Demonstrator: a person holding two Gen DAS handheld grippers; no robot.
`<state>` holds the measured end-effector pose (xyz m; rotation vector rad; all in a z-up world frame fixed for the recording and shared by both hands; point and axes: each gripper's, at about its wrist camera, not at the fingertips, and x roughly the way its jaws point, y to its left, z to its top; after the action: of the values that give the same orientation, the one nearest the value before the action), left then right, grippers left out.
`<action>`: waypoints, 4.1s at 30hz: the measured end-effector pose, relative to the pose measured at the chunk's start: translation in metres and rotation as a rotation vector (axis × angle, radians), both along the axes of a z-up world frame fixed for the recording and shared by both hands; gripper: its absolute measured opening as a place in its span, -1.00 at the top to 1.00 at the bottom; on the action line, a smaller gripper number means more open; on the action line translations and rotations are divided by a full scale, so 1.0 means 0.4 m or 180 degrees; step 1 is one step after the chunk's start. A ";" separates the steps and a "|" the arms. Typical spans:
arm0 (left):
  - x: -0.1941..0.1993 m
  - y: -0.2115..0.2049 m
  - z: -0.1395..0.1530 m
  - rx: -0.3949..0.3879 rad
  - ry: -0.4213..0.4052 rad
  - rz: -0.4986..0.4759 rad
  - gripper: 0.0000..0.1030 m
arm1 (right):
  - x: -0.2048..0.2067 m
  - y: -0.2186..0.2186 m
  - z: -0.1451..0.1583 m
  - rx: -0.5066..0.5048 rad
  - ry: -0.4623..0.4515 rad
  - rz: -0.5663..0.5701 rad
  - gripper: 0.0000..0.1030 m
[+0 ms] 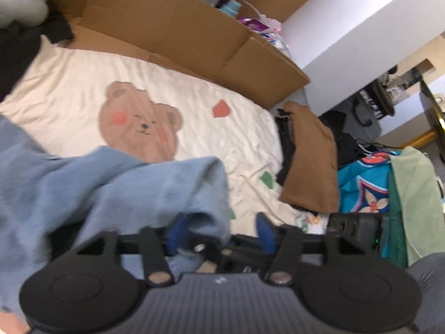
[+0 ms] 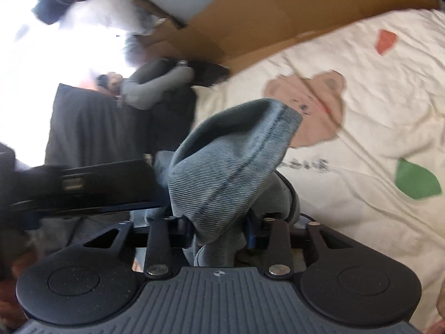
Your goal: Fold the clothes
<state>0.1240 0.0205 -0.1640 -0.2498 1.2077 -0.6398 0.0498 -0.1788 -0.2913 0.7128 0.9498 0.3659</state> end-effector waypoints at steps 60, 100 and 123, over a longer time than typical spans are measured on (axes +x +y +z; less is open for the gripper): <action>-0.054 0.538 -0.389 0.0466 0.0274 0.1911 0.73 | -0.093 -0.214 -0.011 -0.0752 0.0684 -0.0998 0.52; 0.033 0.027 -0.048 0.0112 -0.0525 0.0234 0.94 | -0.085 -0.190 0.081 -0.0518 0.0423 -0.0825 0.52; -0.037 -0.045 -0.307 0.0028 0.0294 -0.0187 0.79 | -0.083 -0.162 0.013 -0.0571 0.0587 -0.0715 0.52</action>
<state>0.1092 0.0026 -0.2868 -0.2392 1.3103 -0.6800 0.0167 -0.2436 -0.2859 0.6881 1.0496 0.0164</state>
